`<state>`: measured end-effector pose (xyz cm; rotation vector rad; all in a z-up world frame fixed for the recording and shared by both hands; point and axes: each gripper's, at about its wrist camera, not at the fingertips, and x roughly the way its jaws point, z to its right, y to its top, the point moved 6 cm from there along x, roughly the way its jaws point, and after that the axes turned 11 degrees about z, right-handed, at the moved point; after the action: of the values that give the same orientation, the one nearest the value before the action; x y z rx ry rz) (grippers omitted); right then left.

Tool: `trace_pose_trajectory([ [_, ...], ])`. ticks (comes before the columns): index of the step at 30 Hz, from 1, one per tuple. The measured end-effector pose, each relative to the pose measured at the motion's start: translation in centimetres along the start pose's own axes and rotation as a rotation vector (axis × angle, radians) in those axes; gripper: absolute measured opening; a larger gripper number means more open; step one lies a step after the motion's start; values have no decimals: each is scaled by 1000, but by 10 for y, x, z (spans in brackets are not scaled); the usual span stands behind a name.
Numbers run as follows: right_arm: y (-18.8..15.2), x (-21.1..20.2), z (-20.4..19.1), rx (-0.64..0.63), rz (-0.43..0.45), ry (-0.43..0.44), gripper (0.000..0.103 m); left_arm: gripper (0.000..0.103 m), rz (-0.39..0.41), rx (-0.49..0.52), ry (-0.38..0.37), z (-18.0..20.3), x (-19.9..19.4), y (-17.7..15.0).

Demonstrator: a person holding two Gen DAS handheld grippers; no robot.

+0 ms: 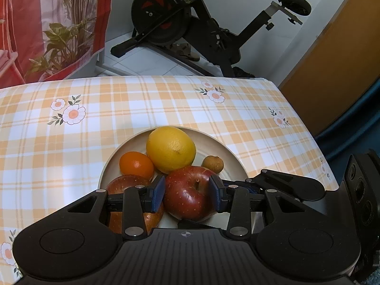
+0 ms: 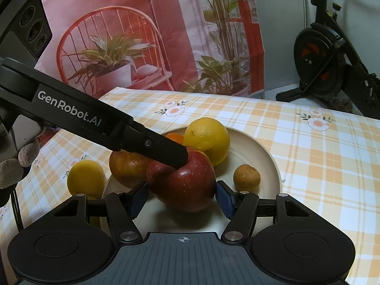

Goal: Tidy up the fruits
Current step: 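Carry the red apple with the left gripper onto the plate, then open the left gripper and release the red apple on the plate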

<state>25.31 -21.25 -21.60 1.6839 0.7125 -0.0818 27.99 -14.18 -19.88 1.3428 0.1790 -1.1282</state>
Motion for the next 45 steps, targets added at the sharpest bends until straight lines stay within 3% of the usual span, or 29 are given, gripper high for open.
trace_pose_trajectory([
  [16,-3,-13,1,2,2,-40,59,39,0,43,40,5,0,-4],
  [28,-22,-67,7,49,120,-156,60,39,27,97,93,15,-7,-9],
  [33,-35,-87,8,81,135,-197,60,39,62,99,112,17,-23,-12],
  [45,-63,-114,-14,48,170,-171,58,39,199,54,182,4,-87,-35],
])
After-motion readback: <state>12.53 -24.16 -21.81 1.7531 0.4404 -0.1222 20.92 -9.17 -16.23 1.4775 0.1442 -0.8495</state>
